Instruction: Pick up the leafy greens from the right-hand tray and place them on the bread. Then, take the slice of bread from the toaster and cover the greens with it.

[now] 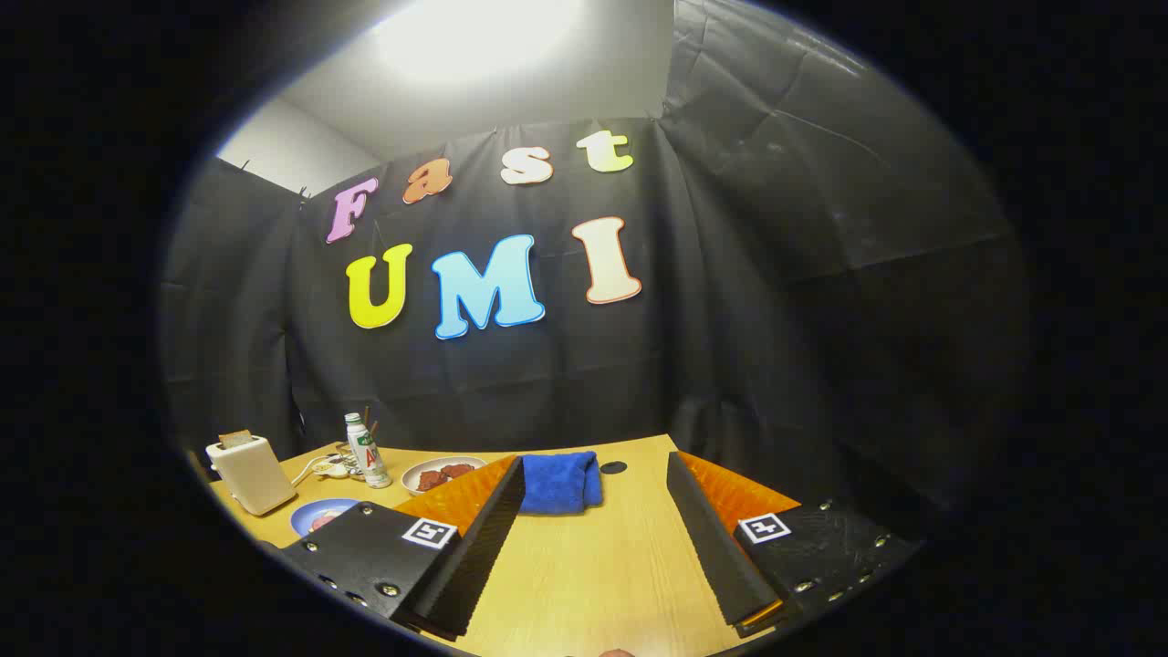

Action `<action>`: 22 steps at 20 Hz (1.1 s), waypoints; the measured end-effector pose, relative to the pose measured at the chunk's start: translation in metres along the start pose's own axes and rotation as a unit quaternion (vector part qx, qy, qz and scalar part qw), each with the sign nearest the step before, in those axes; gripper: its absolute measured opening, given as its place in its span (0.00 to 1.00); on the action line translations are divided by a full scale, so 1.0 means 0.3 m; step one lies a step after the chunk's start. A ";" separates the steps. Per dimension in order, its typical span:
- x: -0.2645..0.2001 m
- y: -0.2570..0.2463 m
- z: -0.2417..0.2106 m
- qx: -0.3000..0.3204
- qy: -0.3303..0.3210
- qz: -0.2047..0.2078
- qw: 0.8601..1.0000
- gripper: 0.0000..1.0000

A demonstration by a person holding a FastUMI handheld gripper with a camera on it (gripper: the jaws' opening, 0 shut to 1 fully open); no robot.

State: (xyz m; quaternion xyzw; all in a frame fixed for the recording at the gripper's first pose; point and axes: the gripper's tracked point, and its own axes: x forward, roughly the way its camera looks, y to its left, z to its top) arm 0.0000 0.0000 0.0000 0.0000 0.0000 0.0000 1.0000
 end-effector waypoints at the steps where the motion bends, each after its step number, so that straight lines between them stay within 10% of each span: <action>1: -0.026 0.021 0.005 -0.007 -0.006 0.001 1.000 0.96; 22: -0.044 0.366 -0.080 -0.086 0.022 0.079 0.993 0.96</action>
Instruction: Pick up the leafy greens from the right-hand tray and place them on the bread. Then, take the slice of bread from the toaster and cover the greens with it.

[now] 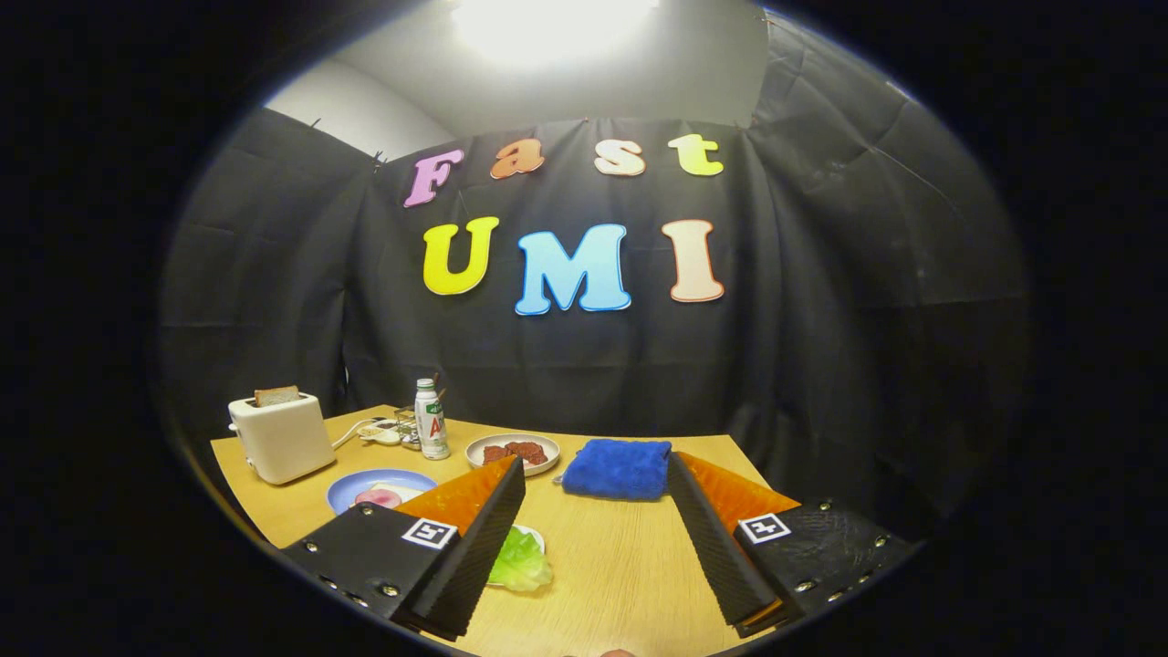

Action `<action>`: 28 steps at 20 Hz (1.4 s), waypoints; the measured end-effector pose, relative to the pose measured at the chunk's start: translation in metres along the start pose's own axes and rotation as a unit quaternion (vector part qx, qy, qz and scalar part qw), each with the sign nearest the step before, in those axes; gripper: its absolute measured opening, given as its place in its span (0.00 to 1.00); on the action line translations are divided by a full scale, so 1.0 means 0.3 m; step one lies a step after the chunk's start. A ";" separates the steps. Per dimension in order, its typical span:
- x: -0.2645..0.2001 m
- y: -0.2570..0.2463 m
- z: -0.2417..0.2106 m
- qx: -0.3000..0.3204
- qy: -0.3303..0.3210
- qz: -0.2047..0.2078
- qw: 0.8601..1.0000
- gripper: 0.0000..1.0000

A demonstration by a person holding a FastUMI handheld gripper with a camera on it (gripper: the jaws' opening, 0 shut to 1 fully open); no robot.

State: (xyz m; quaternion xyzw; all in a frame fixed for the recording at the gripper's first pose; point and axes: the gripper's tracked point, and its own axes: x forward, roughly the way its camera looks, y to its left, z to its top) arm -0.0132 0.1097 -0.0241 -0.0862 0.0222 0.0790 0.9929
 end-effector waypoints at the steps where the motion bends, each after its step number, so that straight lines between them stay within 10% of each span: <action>1: 0.000 0.011 -0.001 -0.007 0.004 0.004 1.000 0.96; 14: 0.118 0.215 -0.221 -0.039 0.136 0.065 0.988 0.96; 20: 0.189 0.340 -0.389 -0.092 0.266 0.159 0.946 0.97; 28: 0.271 0.355 -0.561 -0.102 0.403 0.146 0.898 0.97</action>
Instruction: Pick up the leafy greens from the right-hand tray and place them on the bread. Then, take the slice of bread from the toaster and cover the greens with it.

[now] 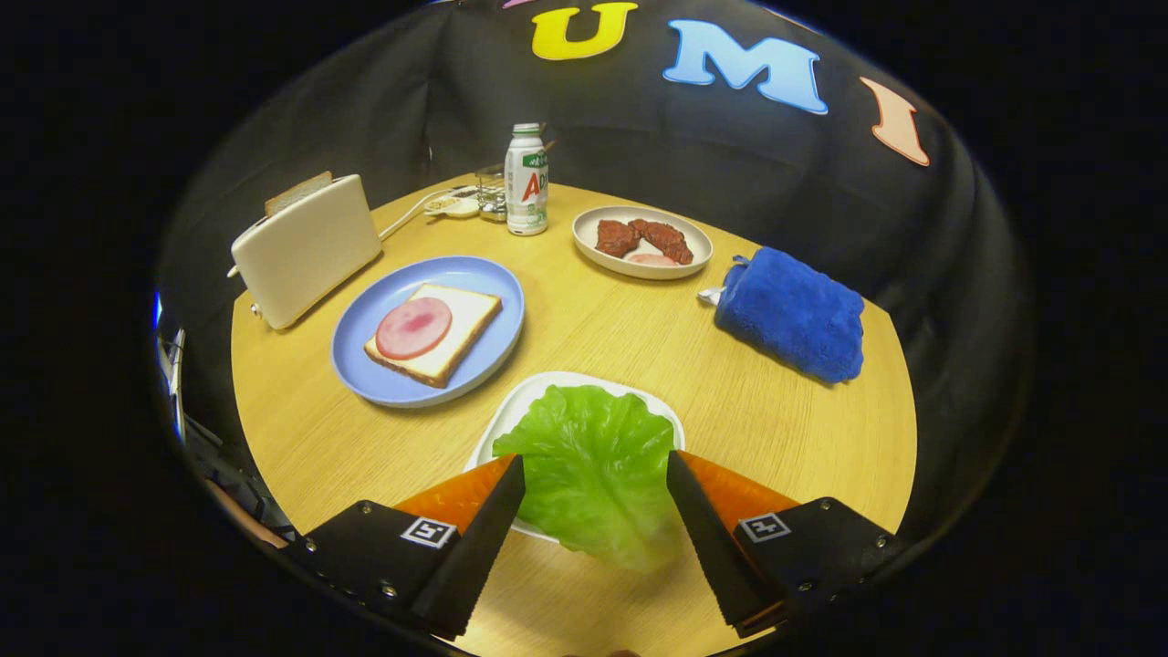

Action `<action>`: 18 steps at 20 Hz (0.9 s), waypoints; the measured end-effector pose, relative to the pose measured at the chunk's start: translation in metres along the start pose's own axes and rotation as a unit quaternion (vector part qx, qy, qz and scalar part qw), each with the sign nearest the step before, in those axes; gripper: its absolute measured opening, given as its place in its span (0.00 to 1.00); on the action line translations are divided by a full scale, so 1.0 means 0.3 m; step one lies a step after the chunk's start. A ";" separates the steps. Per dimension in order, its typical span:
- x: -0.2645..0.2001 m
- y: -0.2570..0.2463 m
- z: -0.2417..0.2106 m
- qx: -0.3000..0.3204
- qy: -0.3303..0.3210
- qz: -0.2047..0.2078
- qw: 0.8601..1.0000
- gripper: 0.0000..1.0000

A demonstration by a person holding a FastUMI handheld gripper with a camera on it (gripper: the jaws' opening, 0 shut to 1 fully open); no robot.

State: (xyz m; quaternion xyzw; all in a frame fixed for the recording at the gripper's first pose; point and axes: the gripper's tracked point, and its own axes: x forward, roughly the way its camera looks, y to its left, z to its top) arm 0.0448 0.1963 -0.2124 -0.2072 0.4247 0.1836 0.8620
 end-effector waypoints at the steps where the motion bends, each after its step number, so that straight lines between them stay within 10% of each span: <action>1: 0.009 -0.009 -0.008 0.009 0.014 -0.010 1.000 0.97; 11: 0.057 0.022 -0.070 0.093 0.142 -0.015 0.985 0.84; 13: 0.071 0.016 -0.098 0.080 0.156 -0.020 0.984 0.36; 15: 0.063 0.016 -0.073 0.089 0.146 -0.036 0.985 0.36; 16: 0.070 0.015 -0.076 0.080 0.147 -0.041 0.985 0.01; 18: 0.070 0.019 -0.078 0.082 0.152 -0.046 0.984 0.01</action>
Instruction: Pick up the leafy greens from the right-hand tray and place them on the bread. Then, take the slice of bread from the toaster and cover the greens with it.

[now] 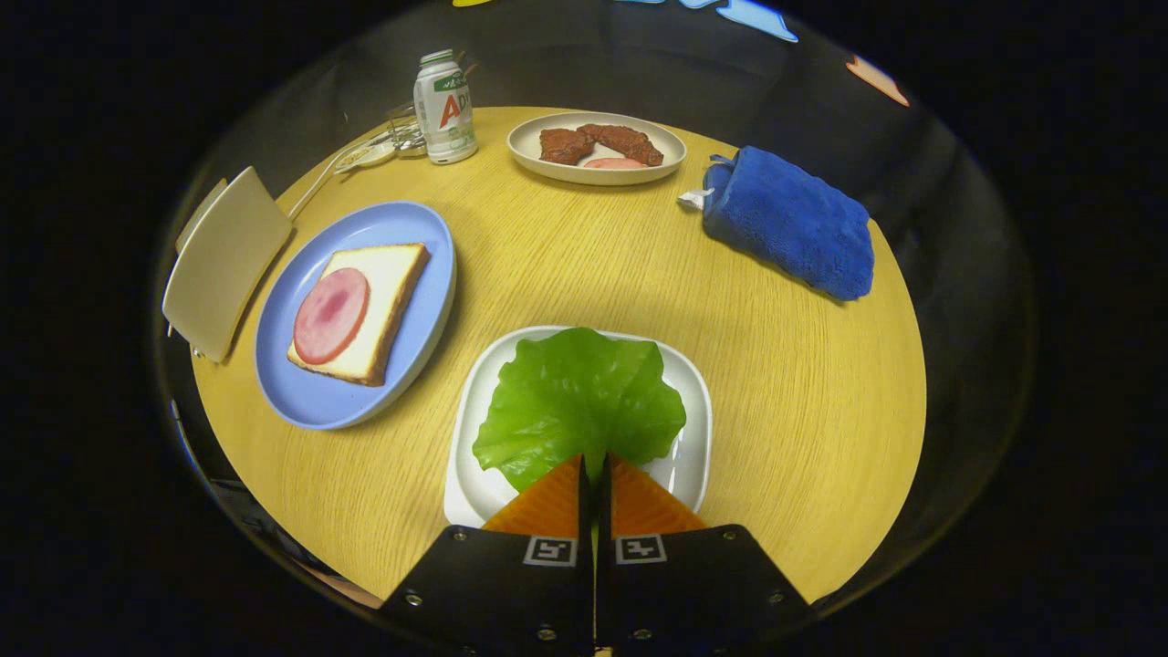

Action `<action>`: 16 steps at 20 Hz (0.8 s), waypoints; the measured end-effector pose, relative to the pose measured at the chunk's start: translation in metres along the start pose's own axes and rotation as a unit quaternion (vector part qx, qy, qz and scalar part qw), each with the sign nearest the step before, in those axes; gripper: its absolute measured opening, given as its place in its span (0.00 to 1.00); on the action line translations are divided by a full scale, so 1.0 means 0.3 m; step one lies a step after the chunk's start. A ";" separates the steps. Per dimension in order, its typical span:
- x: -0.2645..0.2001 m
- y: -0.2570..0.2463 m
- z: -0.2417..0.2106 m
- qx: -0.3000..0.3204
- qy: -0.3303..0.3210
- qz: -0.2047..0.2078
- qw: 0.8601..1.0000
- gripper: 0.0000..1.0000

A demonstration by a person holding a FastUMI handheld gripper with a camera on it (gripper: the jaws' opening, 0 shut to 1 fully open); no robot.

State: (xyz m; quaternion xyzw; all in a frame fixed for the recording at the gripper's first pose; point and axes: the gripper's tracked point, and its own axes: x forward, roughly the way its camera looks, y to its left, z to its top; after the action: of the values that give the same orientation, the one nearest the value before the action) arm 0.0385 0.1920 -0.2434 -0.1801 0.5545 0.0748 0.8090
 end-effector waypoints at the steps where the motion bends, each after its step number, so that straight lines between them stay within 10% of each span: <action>1: -0.009 0.003 0.007 0.004 -0.001 0.001 1.000 0.01; 16: -0.278 0.235 0.269 -0.039 -0.103 0.035 0.993 0.01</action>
State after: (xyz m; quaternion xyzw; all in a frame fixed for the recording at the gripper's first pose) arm 0.0549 0.2939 -0.1551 -0.1832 0.4709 0.1427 0.8511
